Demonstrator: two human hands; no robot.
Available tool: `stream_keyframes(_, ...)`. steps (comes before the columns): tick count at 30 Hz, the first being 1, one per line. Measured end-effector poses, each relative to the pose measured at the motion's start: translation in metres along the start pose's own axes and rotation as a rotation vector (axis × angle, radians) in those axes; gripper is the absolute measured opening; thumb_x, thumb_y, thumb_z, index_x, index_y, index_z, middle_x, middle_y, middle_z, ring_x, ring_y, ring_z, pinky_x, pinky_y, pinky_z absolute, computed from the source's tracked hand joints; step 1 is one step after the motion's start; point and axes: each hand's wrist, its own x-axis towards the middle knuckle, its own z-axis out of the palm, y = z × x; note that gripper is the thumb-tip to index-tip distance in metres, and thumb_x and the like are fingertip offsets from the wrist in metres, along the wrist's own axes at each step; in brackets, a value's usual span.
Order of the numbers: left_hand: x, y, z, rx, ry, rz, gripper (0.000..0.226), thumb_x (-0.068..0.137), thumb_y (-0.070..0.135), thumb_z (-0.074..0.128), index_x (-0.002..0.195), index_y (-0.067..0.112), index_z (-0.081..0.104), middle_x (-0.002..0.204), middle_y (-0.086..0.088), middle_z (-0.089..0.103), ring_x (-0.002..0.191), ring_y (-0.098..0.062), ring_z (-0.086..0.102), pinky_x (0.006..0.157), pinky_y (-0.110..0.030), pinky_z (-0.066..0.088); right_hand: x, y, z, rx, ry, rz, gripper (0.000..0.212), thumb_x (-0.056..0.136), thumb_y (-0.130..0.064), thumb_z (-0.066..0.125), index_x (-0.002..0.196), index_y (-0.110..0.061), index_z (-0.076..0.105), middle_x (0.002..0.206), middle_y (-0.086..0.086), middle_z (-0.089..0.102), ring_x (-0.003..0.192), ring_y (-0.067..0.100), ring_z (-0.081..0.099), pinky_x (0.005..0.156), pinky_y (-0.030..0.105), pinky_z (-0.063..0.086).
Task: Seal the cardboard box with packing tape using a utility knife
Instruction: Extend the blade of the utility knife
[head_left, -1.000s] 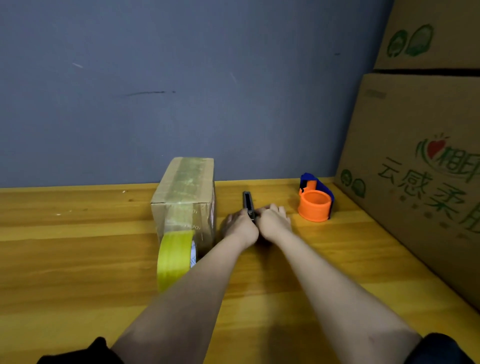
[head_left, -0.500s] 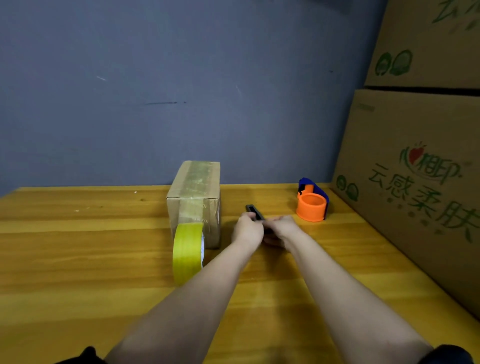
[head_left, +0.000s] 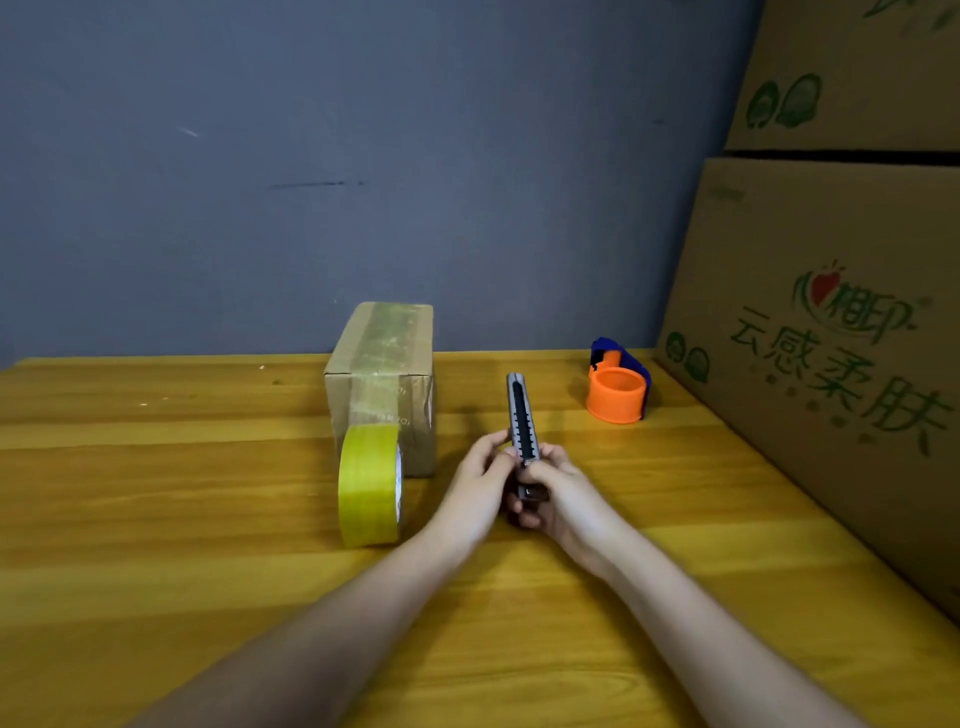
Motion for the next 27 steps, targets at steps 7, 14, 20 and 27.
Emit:
stream_keyframes(7, -0.002, -0.009, -0.007, -0.023, -0.014, 0.081, 0.025, 0.1, 0.007, 0.04, 0.123, 0.01, 0.05, 0.059, 0.005, 0.055, 0.036, -0.006, 0.044, 0.038, -0.023, 0.045, -0.001, 0.01, 0.004, 0.015, -0.165, -0.093, 0.016, 0.095, -0.005, 0.033, 0.102, -0.011, 0.047, 0.064, 0.006, 0.053, 0.049, 0.015, 0.048, 0.045, 0.023, 0.031)
stream_keyframes(14, -0.004, -0.007, -0.012, -0.149, -0.045, 0.056, 0.023, 0.101, 0.013, 0.038, 0.112, 0.025, 0.055, 0.057, 0.009, 0.057, 0.039, -0.007, 0.047, 0.036, -0.02, 0.038, -0.005, 0.015, 0.003, -0.004, -0.232, -0.163, 0.018, 0.099, -0.009, 0.037, 0.109, -0.006, 0.051, 0.067, 0.004, 0.059, 0.051, 0.013, 0.055, 0.049, 0.022, 0.045)
stream_keyframes(20, 0.0, -0.014, -0.017, -0.12, -0.053, 0.058, 0.026, 0.099, 0.014, 0.044, 0.121, 0.019, 0.057, 0.058, 0.01, 0.059, 0.055, -0.021, 0.053, 0.052, -0.032, 0.051, -0.005, 0.016, 0.005, -0.046, -0.178, -0.225, 0.015, 0.1, -0.01, 0.033, 0.103, -0.005, 0.047, 0.061, 0.002, 0.039, 0.038, 0.005, 0.035, 0.039, 0.018, 0.033)
stream_keyframes(27, -0.003, -0.011, -0.013, -0.194, -0.075, 0.033, 0.023, 0.1, 0.016, 0.04, 0.103, 0.025, 0.062, 0.099, -0.01, 0.064, 0.074, -0.017, 0.057, 0.072, -0.035, 0.049, -0.009, 0.013, 0.008, -0.092, -0.046, -0.25, 0.018, 0.1, -0.016, 0.04, 0.091, -0.007, 0.052, 0.048, -0.001, 0.035, 0.032, 0.006, 0.026, 0.032, 0.017, 0.023)
